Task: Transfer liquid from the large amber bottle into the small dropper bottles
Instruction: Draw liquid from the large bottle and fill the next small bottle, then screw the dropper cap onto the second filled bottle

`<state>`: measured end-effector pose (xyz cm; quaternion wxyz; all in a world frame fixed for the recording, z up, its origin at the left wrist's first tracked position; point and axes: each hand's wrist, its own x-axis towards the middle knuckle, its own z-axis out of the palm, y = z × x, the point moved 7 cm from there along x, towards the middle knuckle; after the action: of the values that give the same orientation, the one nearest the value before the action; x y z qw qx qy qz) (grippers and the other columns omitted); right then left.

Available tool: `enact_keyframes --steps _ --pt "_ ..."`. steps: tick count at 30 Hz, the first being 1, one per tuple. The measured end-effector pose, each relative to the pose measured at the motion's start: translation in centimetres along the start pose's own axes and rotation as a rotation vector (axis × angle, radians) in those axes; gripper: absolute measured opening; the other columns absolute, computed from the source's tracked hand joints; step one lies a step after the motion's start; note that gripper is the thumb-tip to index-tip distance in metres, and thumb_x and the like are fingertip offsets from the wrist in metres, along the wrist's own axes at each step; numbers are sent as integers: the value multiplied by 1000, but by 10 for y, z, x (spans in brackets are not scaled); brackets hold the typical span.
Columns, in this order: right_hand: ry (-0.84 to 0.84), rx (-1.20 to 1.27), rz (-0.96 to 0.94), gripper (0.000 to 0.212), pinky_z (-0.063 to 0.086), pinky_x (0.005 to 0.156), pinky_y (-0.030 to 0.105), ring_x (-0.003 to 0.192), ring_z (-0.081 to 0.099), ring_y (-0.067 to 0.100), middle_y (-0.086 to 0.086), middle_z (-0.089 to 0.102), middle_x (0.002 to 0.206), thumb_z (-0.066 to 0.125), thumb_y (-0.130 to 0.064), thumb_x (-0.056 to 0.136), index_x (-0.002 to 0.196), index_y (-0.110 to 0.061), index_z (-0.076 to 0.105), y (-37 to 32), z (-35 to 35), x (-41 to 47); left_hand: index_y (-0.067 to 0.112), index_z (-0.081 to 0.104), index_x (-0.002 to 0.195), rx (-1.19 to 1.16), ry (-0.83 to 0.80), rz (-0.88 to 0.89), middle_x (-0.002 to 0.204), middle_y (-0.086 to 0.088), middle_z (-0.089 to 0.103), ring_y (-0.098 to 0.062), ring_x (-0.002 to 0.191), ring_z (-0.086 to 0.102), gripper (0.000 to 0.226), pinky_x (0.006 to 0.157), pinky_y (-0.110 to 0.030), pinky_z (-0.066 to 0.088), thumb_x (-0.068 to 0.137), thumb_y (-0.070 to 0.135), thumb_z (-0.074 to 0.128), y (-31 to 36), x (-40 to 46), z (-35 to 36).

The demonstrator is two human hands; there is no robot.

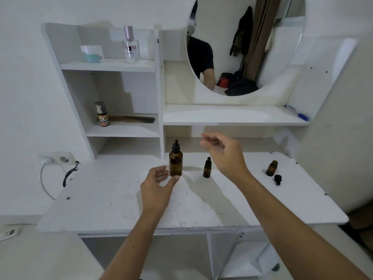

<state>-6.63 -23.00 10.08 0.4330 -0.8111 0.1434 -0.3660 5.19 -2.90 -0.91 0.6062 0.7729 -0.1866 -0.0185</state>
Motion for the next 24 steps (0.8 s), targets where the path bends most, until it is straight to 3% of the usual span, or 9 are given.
enact_keyframes --steps 3,5,7,9,11,15,18,21,24 --pt "80 -54 34 17 58 87 17 97 73 3 -14 78 104 78 -21 96 113 -25 77 18 -41 -29 24 65 116 -23 -12 23 99 11 73 -2 90 69 41 81 -13 54 82 32 87 11 -25 8" --pt "126 -99 81 17 55 81 11 90 71 -2 -13 77 98 79 -18 95 111 -24 77 35 -66 -50 28 65 110 -35 -80 46 94 13 72 2 87 67 35 76 -8 51 83 30 87 19 -39 27" --pt "171 -158 147 17 52 75 10 82 69 -5 -11 77 93 80 -13 93 108 -19 78 54 -88 -68 27 67 108 -56 -160 79 92 13 73 3 88 66 32 79 -10 52 83 25 87 29 -51 53" --pt "219 -216 224 17 54 77 19 82 67 0 -9 76 93 82 -16 91 108 -19 79 74 -104 -82 25 68 110 -65 -231 112 94 12 73 3 90 67 29 84 -13 54 86 23 85 39 -60 79" --pt "227 -235 318 21 55 79 25 87 67 6 -7 74 94 84 -25 90 109 -21 78 92 -110 -91 23 68 116 -77 -291 141 101 13 74 4 95 68 31 90 -16 56 88 23 82 47 -64 104" --pt "144 -270 406 41 46 75 13 92 67 9 -2 72 96 89 -42 82 111 -17 76 115 -97 -95 18 63 135 -85 -375 199 129 8 70 -2 121 63 40 105 -17 49 97 24 73 62 -65 149" --pt "128 -355 410 49 50 78 21 92 66 9 -1 70 98 87 -55 79 109 -18 75 125 -89 -89 17 56 144 -57 -381 219 140 9 63 -3 130 56 44 108 -19 45 102 24 66 68 -55 174" --pt "150 -413 410 39 55 81 30 91 67 12 -3 72 94 84 -48 84 104 -15 79 131 -89 -85 16 58 142 -51 -365 210 137 7 66 -5 128 59 43 108 -24 48 101 21 66 70 -39 192" --pt "178 -393 407 17 58 80 35 85 70 15 -5 73 85 81 -32 90 95 -15 80 133 -92 -84 15 63 135 -44 -361 184 117 8 71 2 108 65 38 100 -16 51 98 14 70 67 -27 203"
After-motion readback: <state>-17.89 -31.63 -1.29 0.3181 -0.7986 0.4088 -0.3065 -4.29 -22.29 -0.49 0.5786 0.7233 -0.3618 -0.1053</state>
